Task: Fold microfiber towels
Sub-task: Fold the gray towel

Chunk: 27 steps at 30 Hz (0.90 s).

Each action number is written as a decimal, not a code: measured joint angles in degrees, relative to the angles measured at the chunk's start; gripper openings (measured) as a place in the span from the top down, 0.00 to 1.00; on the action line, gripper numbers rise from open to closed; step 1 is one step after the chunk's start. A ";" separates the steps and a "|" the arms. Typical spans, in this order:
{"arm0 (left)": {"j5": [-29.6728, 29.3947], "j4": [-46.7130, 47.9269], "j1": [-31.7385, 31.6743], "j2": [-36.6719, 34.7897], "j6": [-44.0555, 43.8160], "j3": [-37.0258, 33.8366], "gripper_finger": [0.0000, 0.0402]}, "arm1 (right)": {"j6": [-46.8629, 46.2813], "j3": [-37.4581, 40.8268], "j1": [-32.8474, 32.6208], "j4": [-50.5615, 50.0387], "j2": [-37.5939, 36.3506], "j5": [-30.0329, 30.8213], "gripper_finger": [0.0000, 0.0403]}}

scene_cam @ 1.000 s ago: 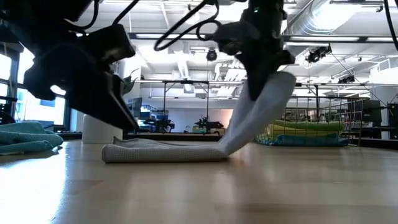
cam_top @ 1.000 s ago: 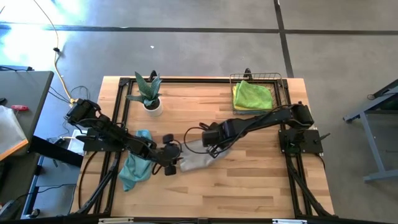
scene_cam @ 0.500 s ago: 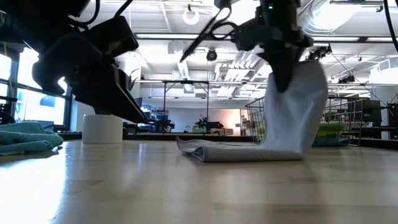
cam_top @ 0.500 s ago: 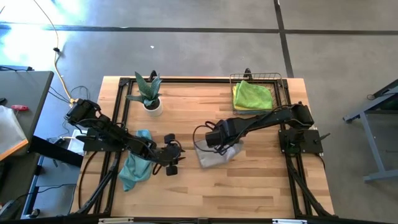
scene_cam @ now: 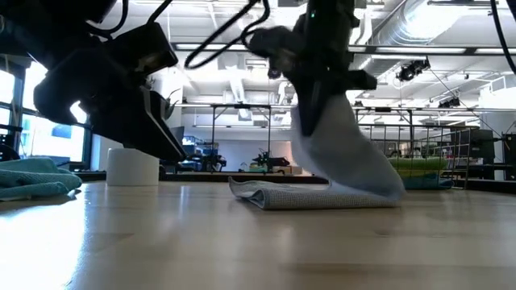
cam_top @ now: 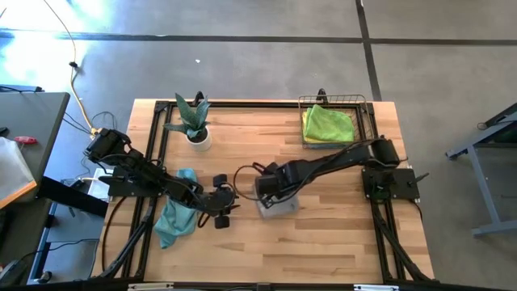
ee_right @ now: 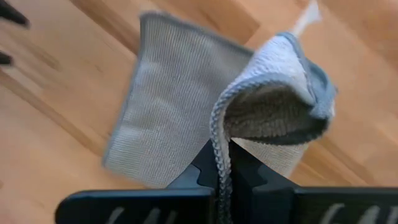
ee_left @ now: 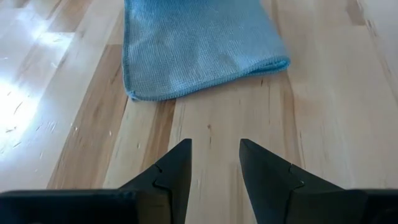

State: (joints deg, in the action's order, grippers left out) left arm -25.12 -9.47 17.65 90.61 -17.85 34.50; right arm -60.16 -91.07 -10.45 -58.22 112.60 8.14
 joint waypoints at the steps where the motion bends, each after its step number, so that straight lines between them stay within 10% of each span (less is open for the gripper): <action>1: 0.00 0.38 0.00 0.00 0.05 0.00 0.69 | 0.02 0.00 -0.18 0.24 0.77 -0.16 1.00; 16: -0.04 1.87 0.00 0.02 0.05 0.00 0.69 | 0.51 0.01 -1.14 5.81 3.01 0.78 0.98; 27: -0.07 1.94 0.02 0.02 0.05 0.00 0.69 | 3.55 0.02 -1.14 12.45 2.68 -1.55 0.60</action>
State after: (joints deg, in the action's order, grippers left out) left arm -25.19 -7.53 17.67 90.63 -17.80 34.50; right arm -56.62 -91.05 -11.60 -45.76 115.28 6.58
